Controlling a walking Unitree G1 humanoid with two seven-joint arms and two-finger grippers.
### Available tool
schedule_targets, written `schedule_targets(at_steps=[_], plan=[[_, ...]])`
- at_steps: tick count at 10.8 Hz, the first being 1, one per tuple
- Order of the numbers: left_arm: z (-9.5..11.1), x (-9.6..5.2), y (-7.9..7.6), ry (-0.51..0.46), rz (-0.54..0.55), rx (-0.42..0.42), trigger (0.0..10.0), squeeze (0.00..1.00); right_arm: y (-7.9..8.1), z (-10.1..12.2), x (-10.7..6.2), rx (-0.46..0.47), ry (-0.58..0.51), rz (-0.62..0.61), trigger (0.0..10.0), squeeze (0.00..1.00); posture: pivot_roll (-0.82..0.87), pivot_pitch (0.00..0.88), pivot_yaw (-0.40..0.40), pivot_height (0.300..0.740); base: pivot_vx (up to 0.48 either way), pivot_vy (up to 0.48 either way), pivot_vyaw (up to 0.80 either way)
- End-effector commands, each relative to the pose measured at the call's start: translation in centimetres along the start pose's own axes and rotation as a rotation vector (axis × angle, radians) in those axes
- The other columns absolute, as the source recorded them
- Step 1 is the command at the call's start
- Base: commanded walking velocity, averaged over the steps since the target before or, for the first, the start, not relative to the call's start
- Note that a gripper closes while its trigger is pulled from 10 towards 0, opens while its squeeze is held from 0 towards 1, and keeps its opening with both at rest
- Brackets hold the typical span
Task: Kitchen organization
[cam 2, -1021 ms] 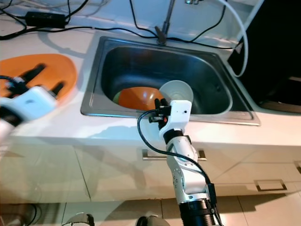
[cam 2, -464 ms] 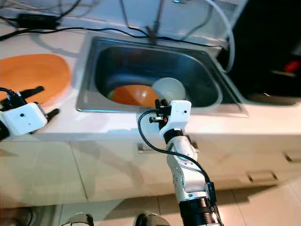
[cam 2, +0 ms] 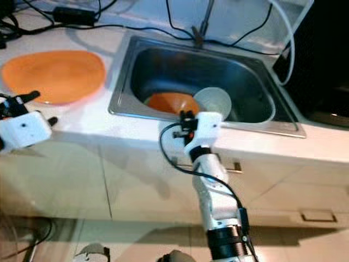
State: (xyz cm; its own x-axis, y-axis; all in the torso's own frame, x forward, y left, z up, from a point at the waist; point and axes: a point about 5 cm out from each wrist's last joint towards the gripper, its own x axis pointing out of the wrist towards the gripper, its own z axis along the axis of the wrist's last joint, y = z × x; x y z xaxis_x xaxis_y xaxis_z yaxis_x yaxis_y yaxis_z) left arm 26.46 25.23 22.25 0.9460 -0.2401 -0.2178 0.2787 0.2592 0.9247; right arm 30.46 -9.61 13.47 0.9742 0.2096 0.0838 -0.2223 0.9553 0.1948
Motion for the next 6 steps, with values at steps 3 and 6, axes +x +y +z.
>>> schedule_targets(at_steps=[3, 6], plan=[[0.6, 0.7, -0.5, -0.034, -0.006, -0.006, 10.0, 0.00, -0.9, -0.4, -0.2, -0.006, 0.026, -0.029, 10.0, 0.00, 0.03, 0.097, -0.155, 0.719, 0.000, 0.000, 0.00], [1.4, 2.1, -0.2, -0.056, 0.000, 0.018, 10.0, 0.00, -0.8, -0.5, -0.1, -0.005, 0.031, -0.025, 10.0, 0.00, 0.03, 0.093, -0.154, 0.719, 0.000, 0.000, 0.00]])
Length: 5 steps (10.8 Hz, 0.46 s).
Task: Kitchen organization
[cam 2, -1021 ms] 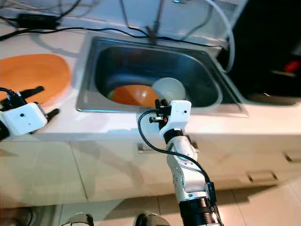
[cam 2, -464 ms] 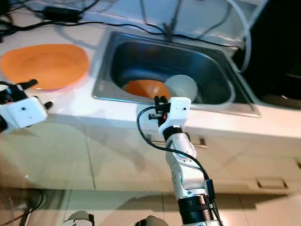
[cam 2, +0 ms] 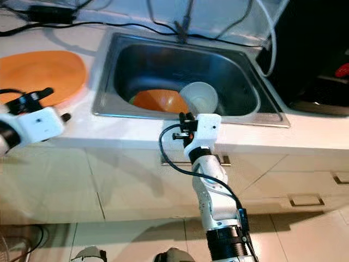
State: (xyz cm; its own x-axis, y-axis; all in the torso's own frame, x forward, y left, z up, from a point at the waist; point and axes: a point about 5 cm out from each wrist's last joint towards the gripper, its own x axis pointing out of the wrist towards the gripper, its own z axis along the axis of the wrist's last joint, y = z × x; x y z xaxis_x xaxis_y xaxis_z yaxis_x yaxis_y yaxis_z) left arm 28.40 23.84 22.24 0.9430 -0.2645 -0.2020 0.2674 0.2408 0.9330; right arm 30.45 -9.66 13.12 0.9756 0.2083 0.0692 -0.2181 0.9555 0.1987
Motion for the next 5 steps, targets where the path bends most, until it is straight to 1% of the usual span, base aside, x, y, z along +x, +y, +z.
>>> schedule_targets(at_steps=[1, 2, 3, 5], plan=[[-0.1, 0.4, -0.1, 0.024, -0.017, 0.059, 10.0, 0.00, -0.8, -0.2, -0.1, -0.009, 0.017, -0.025, 10.0, 0.00, 0.03, 0.093, -0.154, 0.719, 0.000, 0.000, 0.00], [-0.8, 0.8, 0.5, 0.077, -0.021, 0.102, 10.0, 0.00, -0.8, -0.2, -0.1, -0.010, 0.018, -0.026, 10.0, 0.00, 0.03, 0.091, -0.149, 0.719, 0.000, 0.000, 0.00], [-1.1, 1.0, 0.7, 0.111, -0.035, 0.136, 10.0, 0.00, -0.8, -0.2, -0.1, -0.009, 0.019, -0.028, 10.0, 0.00, 0.03, 0.091, -0.149, 0.719, 0.000, 0.000, 0.00], [-2.3, 0.7, 0.7, 0.202, -0.076, 0.155, 10.0, 0.00, -0.8, -0.3, -0.1, -0.008, 0.023, -0.033, 10.0, 0.00, 0.03, 0.090, -0.143, 0.719, 0.000, 0.000, 0.00]])
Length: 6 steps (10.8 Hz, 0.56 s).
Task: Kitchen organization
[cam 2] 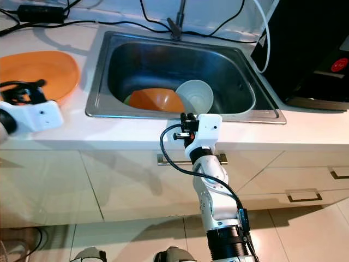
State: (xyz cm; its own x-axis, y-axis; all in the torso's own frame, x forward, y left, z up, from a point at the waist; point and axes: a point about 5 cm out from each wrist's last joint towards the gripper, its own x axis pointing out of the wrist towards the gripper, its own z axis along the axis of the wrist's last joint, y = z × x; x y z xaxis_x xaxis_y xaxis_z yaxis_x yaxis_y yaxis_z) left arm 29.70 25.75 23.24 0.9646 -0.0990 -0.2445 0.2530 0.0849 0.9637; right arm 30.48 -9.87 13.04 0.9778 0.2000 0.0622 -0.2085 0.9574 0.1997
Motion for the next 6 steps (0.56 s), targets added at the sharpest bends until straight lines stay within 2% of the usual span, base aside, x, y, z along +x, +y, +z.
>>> schedule_targets(at_steps=[1, 4, 6], plan=[[-0.9, 0.2, -1.2, 0.065, -0.083, 0.006, 10.0, 0.00, -0.6, -0.4, -0.1, -0.009, 0.023, -0.022, 10.0, 0.00, 0.03, 0.092, -0.147, 0.719, 0.000, 0.000, 0.00], [-2.1, 0.2, -1.9, 0.165, -0.121, 0.023, 10.0, 0.00, -0.5, -0.5, -0.1, -0.009, 0.030, -0.018, 10.0, 0.00, 0.03, 0.095, -0.148, 0.719, 0.000, 0.000, 0.00], [-1.8, 1.4, -2.8, 0.165, -0.106, 0.000, 10.0, 0.00, -0.5, -0.5, -0.1, -0.012, 0.033, -0.020, 10.0, 0.00, 0.03, 0.096, -0.150, 0.719, 0.000, 0.000, 0.00]])
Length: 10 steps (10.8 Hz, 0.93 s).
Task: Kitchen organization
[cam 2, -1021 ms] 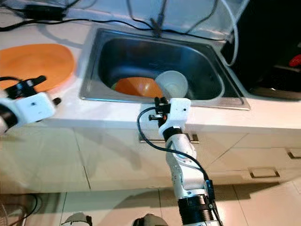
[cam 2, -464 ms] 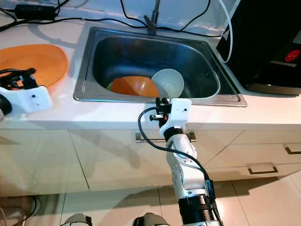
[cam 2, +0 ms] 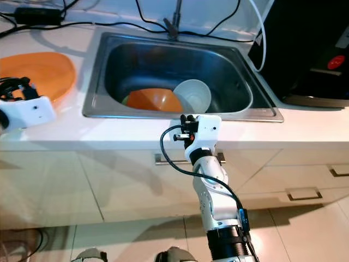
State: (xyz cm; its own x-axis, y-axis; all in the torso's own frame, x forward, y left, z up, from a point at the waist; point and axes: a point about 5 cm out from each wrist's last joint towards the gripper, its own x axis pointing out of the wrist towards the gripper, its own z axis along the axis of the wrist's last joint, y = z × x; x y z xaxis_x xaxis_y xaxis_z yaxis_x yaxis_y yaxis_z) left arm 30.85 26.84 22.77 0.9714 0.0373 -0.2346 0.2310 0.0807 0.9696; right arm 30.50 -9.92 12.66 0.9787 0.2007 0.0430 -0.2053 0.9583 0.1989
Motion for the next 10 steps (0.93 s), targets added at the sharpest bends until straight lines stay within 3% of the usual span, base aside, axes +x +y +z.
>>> schedule_targets(at_steps=[1, 2, 3, 4, 10], plan=[[-0.1, 0.9, -3.5, 0.023, -0.136, -0.004, 10.0, 0.00, -0.4, 0.0, 0.0, -0.011, 0.010, -0.018, 10.0, 0.00, 0.02, 0.092, -0.146, 0.719, 0.000, 0.000, 0.00], [0.3, 1.4, -4.2, 0.014, -0.151, -0.016, 10.0, 0.00, -0.5, 0.0, -0.1, -0.012, 0.008, -0.023, 10.0, 0.00, 0.02, 0.092, -0.145, 0.719, 0.000, 0.000, 0.00], [0.4, 1.5, -4.5, 0.010, -0.157, -0.023, 4.2, 0.00, -0.6, 0.0, -0.1, -0.013, 0.008, -0.025, 10.0, 0.00, 0.02, 0.092, -0.145, 0.719, 0.000, 0.000, 0.00], [0.6, 1.6, -4.7, 0.003, -0.162, -0.027, 0.0, 0.00, -0.5, 0.0, 0.0, -0.013, 0.008, -0.026, 10.0, 0.00, 0.01, 0.092, -0.143, 0.719, 0.000, 0.000, 0.00], [1.1, 1.8, -4.9, -0.018, -0.164, -0.023, 0.0, 0.00, -0.5, -0.1, -0.1, -0.016, 0.015, -0.025, 10.0, 0.00, 0.02, 0.093, -0.145, 0.719, 0.000, 0.000, 0.00]])
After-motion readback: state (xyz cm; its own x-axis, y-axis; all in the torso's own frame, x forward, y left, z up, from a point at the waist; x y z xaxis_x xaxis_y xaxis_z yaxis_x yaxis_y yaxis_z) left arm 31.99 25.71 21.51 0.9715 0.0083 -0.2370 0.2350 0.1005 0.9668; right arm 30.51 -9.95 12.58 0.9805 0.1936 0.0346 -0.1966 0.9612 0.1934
